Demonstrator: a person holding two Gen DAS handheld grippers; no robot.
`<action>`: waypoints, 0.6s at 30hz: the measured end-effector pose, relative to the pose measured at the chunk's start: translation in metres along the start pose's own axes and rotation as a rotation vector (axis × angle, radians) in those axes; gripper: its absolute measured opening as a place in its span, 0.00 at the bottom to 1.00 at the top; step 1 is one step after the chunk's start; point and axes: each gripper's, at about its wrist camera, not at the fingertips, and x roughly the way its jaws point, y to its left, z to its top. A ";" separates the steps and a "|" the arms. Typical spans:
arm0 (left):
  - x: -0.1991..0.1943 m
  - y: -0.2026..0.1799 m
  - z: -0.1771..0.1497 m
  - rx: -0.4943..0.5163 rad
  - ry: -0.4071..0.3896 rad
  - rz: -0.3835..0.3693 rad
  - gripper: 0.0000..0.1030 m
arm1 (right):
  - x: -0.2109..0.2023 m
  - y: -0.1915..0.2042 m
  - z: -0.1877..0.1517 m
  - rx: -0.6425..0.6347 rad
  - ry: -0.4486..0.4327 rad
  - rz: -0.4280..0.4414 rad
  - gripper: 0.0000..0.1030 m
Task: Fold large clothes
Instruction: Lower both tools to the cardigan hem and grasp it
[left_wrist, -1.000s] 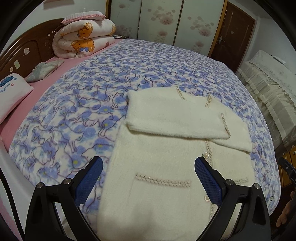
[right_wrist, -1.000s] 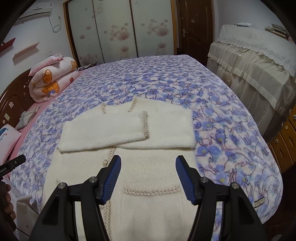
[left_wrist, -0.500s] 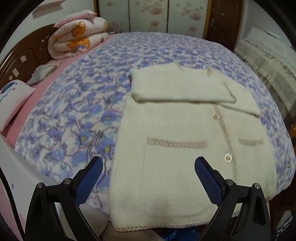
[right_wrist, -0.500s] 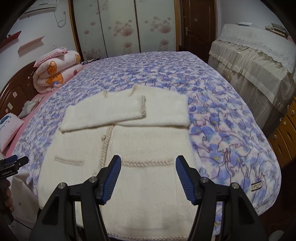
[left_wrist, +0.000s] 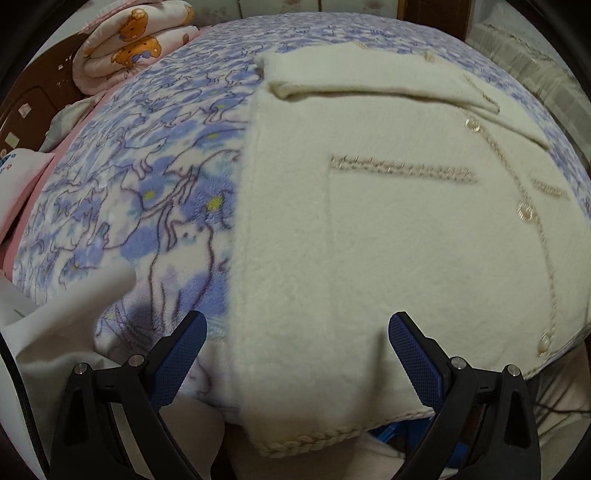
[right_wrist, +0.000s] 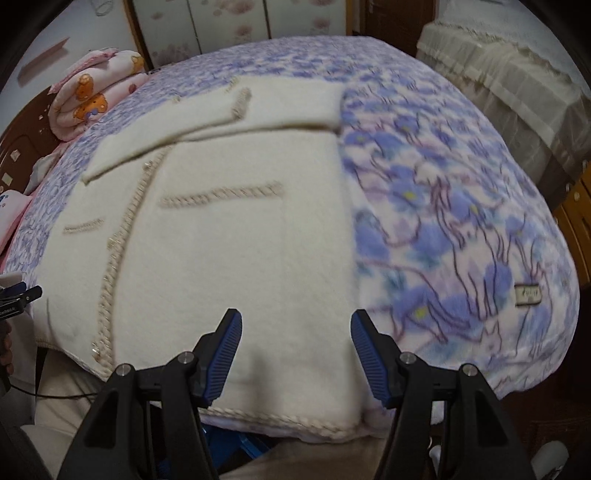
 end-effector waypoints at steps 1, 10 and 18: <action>0.001 0.001 -0.001 0.015 0.005 0.008 0.96 | 0.004 -0.007 -0.003 0.014 0.015 0.003 0.60; 0.024 0.005 -0.015 0.074 0.106 -0.025 0.96 | 0.037 -0.035 -0.020 0.074 0.107 0.069 0.60; 0.041 0.027 -0.016 -0.026 0.165 -0.123 0.99 | 0.045 -0.020 -0.028 -0.011 0.128 0.125 0.45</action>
